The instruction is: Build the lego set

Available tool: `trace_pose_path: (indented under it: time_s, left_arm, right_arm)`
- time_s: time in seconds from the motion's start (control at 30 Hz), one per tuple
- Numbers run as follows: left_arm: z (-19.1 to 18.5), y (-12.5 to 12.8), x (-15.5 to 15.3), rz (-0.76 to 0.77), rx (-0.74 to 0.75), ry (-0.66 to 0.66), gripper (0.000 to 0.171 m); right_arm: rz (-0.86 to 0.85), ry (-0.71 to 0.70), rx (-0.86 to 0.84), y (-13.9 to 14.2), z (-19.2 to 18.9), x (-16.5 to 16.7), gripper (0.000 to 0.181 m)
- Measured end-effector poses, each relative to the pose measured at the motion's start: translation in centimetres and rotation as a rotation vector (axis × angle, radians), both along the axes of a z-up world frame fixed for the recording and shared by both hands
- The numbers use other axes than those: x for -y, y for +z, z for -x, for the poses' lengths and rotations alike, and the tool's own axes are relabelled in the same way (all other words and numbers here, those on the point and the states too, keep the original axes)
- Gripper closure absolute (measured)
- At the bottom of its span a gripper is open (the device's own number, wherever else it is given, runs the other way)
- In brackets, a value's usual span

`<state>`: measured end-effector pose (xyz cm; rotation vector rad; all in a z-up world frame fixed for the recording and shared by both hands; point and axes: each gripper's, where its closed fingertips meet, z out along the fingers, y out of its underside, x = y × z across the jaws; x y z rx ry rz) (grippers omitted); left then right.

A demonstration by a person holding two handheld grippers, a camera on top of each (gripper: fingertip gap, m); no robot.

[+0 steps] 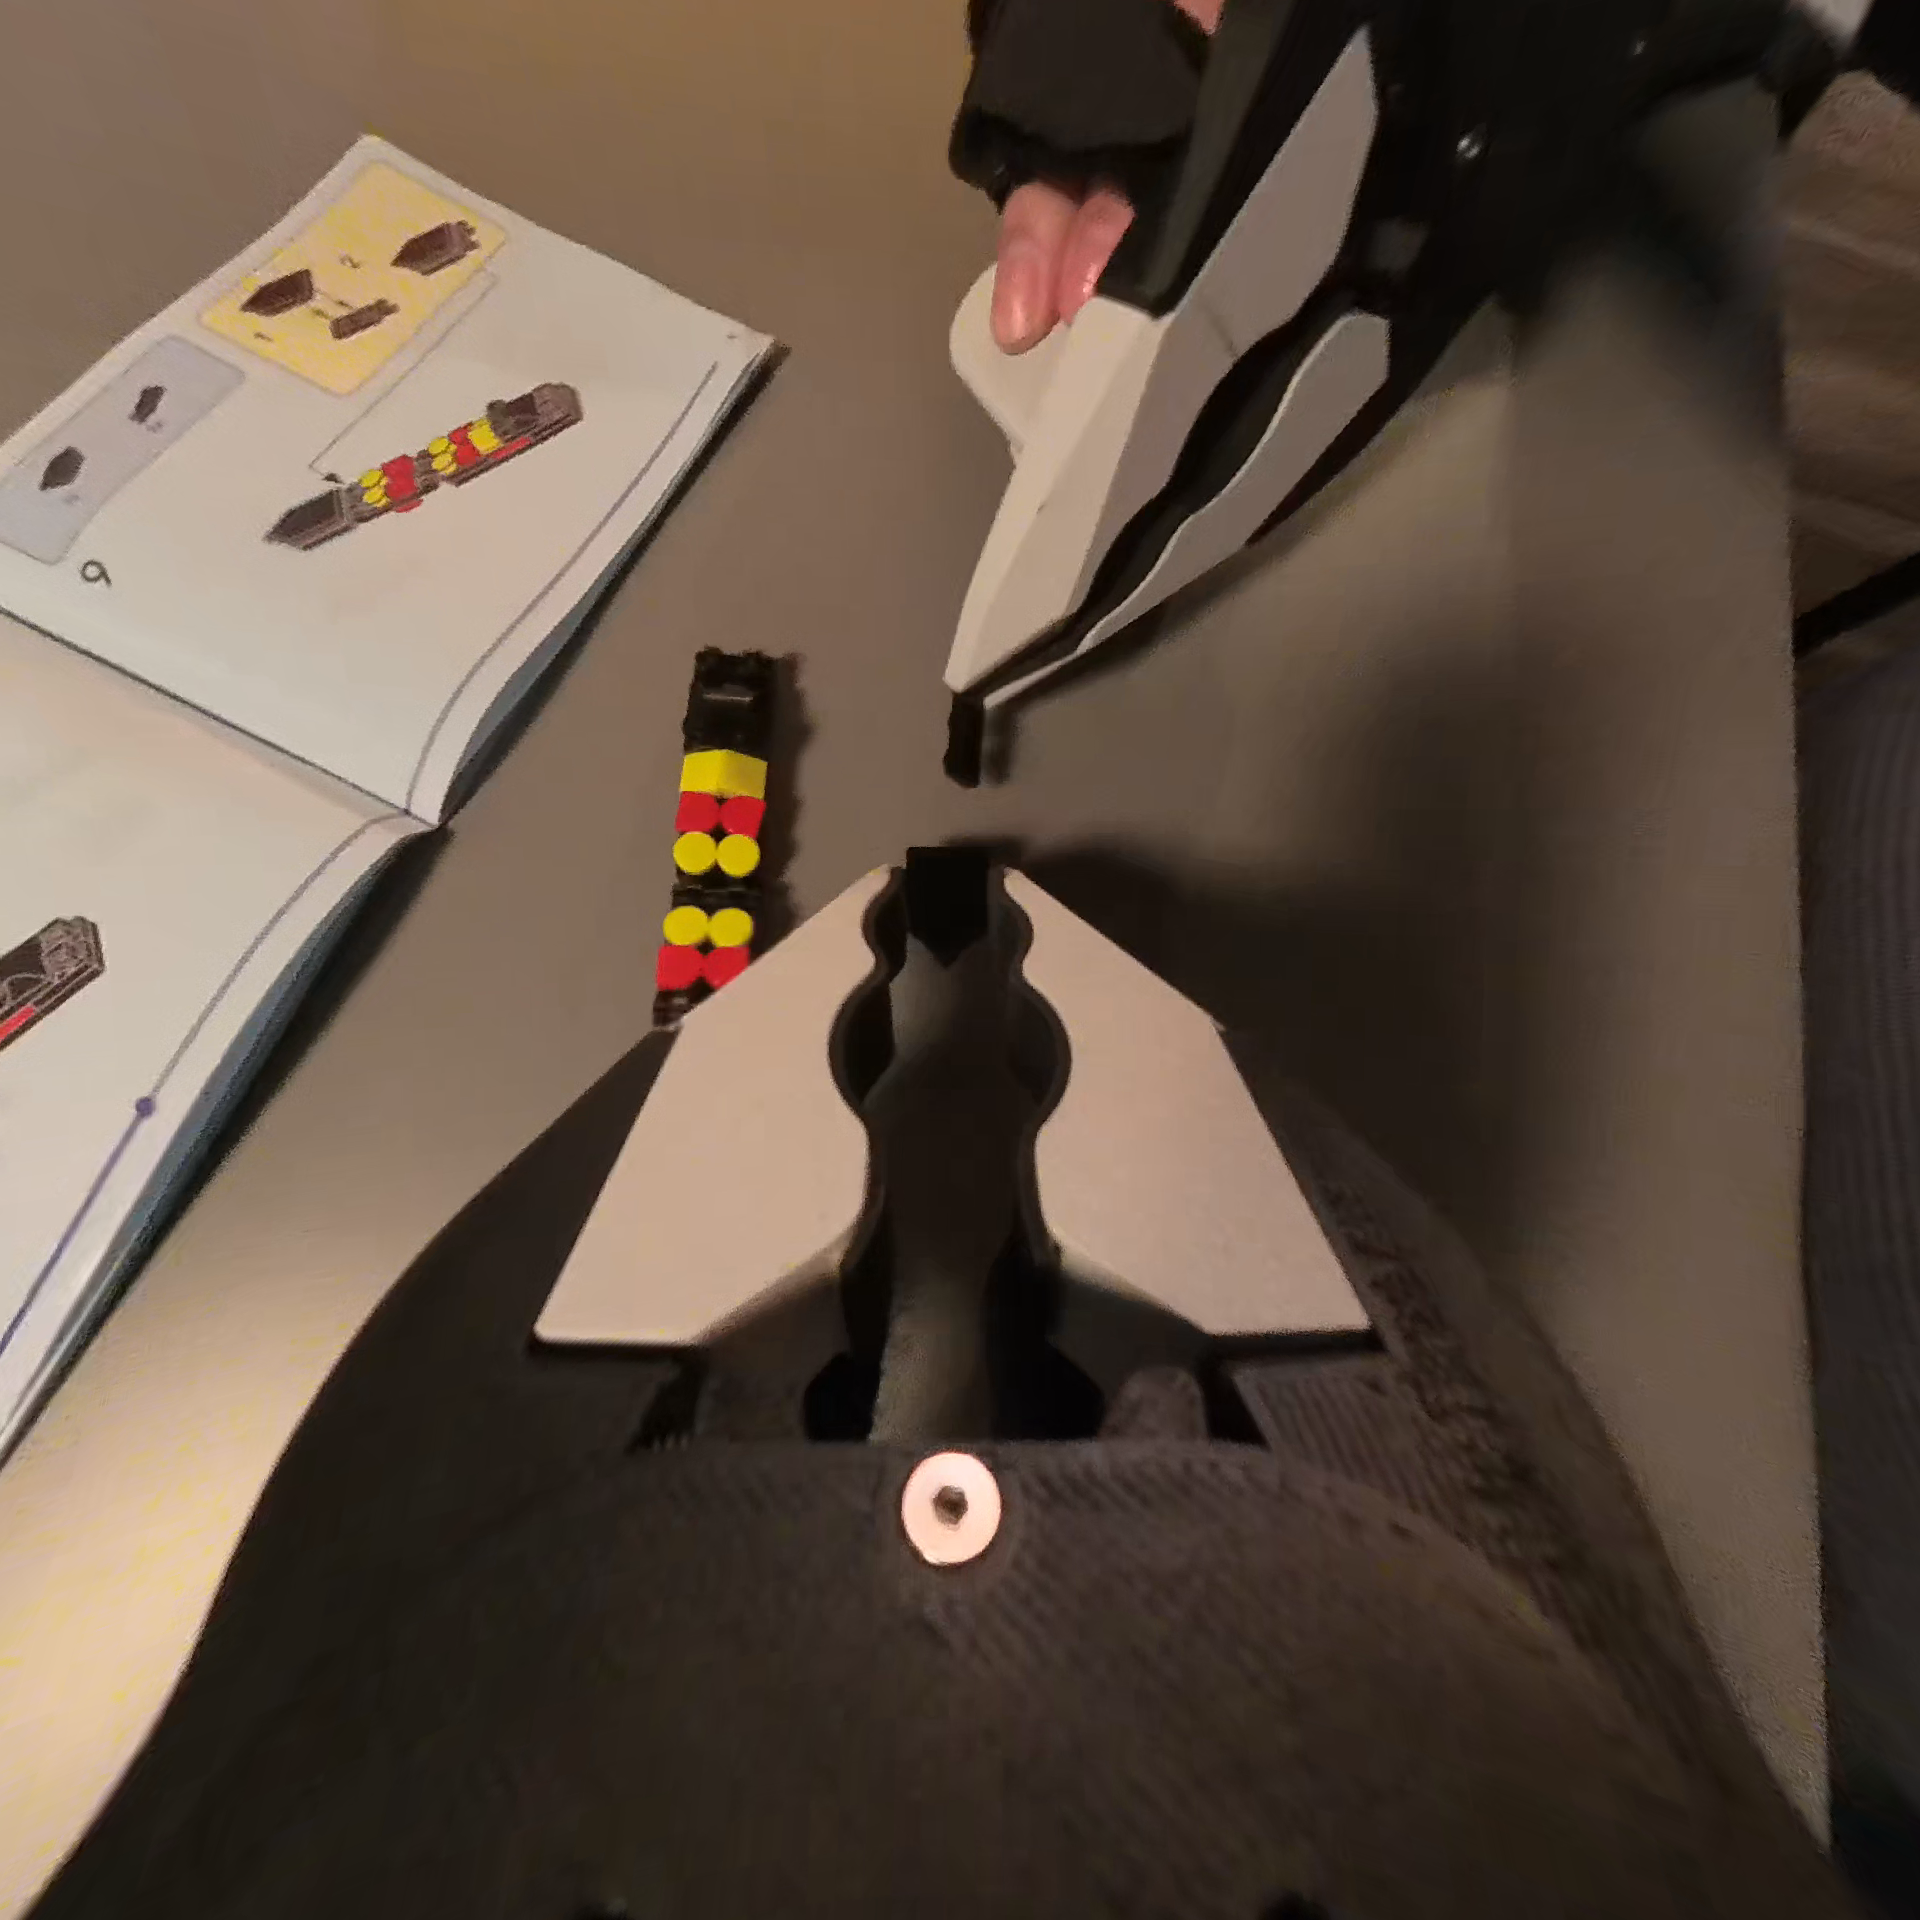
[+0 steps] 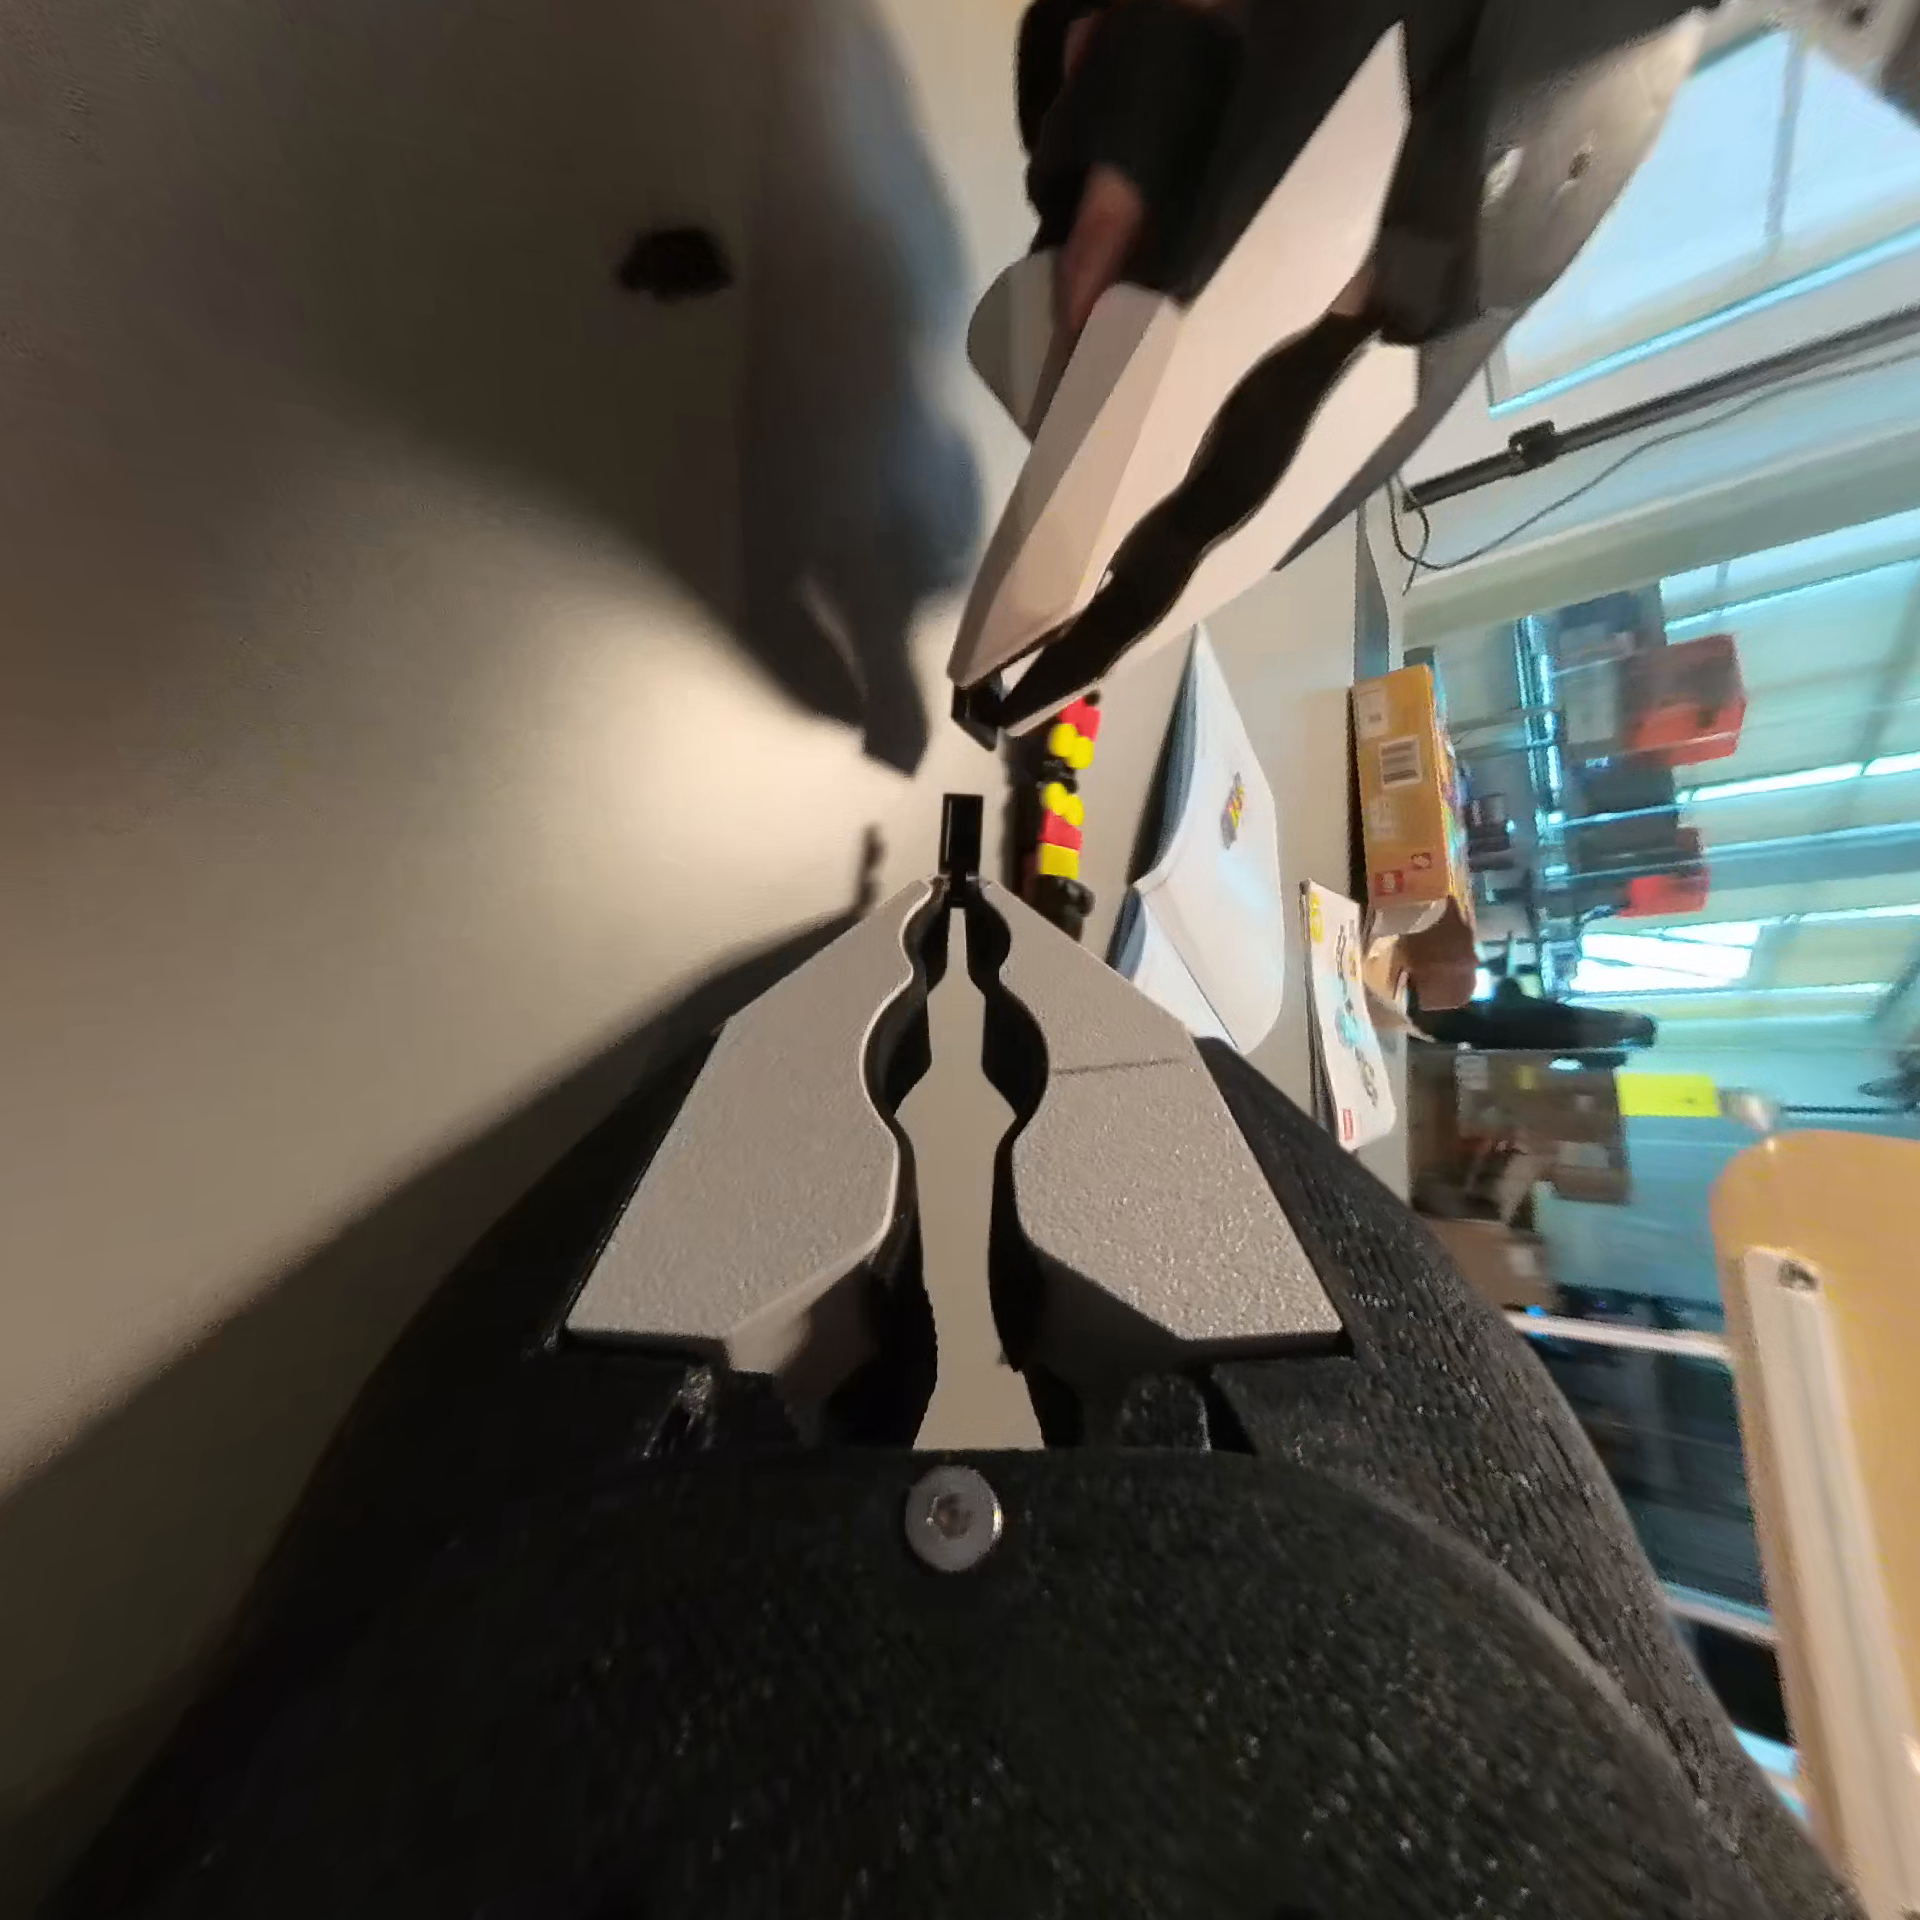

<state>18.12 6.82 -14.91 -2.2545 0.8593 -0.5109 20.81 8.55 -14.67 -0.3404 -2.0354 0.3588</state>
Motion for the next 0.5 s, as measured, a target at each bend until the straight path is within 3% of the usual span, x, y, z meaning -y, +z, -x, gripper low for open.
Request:
trace_pose_path:
  time_s: [0.13, 0.27, 0.37, 0.5]
  left_arm:
    - [-0.2, -1.0, 0.1, -0.01, -0.06, -0.024, 0.157]
    - [-0.9, -1.2, 0.3, 0.029, -0.007, -0.039, 0.156]
    - [-1.1, -0.9, 0.3, 0.03, 0.014, -0.046, 0.135]
    - [-2.6, 0.4, 0.5, -0.067, 0.037, -0.072, 0.134]
  right_arm:
    - [-0.058, 0.035, 0.004, -0.4, -0.1, 0.6, 0.18]
    - [-0.131, 0.061, -0.024, 0.0, 0.0, 1.1, 0.18]
    - [-0.16, 0.062, -0.039, 0.1, 0.0, 1.2, 0.18]
    - [-0.194, 0.053, -0.082, 0.4, 0.2, 1.0, 0.181]
